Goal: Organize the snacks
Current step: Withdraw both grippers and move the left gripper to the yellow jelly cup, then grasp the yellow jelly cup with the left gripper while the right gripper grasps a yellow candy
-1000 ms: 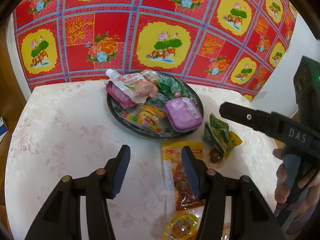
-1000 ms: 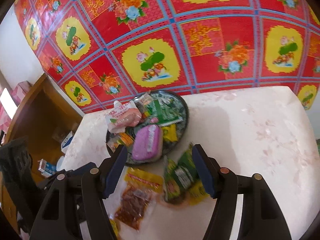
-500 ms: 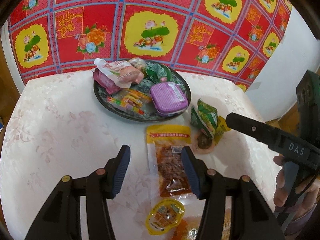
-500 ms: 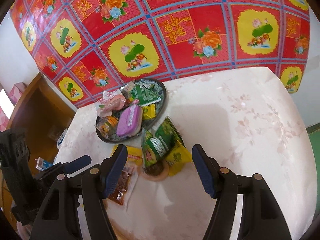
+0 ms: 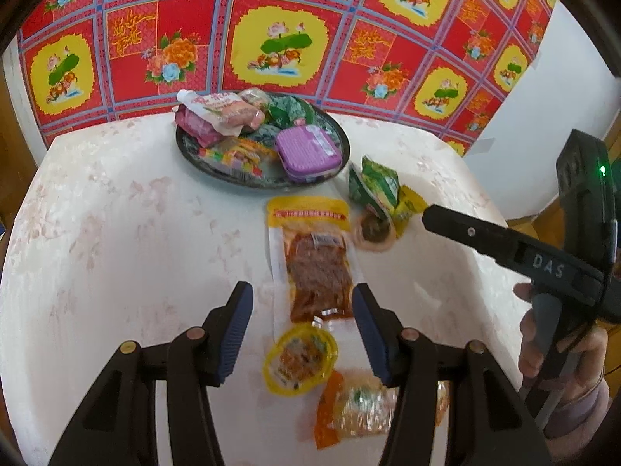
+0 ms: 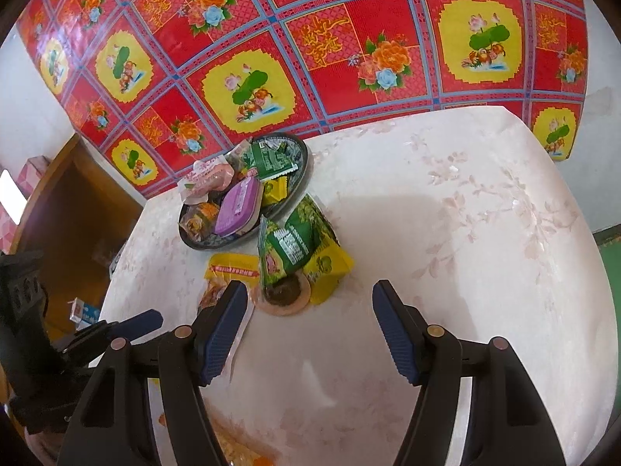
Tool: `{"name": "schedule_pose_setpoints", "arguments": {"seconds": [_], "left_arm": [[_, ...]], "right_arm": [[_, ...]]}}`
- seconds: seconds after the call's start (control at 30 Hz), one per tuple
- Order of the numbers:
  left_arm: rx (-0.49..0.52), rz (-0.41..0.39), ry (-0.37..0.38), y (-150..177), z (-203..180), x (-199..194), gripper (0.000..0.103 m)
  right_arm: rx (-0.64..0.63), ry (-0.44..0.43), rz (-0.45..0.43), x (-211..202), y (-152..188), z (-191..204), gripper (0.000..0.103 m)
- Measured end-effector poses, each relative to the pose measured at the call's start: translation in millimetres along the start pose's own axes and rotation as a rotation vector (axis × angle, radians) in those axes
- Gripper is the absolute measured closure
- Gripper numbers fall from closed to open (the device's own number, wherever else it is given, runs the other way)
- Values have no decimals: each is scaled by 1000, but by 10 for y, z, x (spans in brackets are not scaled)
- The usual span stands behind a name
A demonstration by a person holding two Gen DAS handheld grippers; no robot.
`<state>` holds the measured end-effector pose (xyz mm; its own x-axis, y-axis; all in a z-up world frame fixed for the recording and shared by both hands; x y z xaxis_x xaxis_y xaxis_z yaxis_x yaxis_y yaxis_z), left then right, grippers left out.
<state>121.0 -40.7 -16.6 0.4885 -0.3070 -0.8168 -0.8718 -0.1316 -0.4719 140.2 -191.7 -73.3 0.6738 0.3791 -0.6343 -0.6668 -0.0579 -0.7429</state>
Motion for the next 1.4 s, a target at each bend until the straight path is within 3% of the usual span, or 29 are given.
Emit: {"name": "schedule_pose_setpoints", "arguments": {"seconds": [0.13,0.43,0.9,0.93,1.0,1.4], "left_arm": [[-1,-13,-16,58,28,-71,47],[0,41,-30,296,105,-55,47],[44,33,-27,358,36,50,47],[52,28,-30,359,28,52,48],[66,20,-27,365,15,54,59],[50,-17,-13,303,77,-22,60]], "right_arm": [[-4,3,6,-5,42,10,34],[-6,-1,18,15,110,35,34],[-5,-4,26,45,133,54,34],[-6,-3,27,48,131,52,34],[-9,-3,28,55,114,54,34],[-43,20,16,156,-86,70,34]]}}
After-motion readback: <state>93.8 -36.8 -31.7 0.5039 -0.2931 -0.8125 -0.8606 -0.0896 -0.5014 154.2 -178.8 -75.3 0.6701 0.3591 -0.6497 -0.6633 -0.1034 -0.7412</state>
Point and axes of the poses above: each gripper's, at about its wrist camera, not at the fingertips, and x roughly the way its jaws point, z to its left, y to its underside, the point moved 9 cm from there along x, roughly the way its jaws point, and after that the axes turned 11 degrees about -x, right-handed, at the moved point
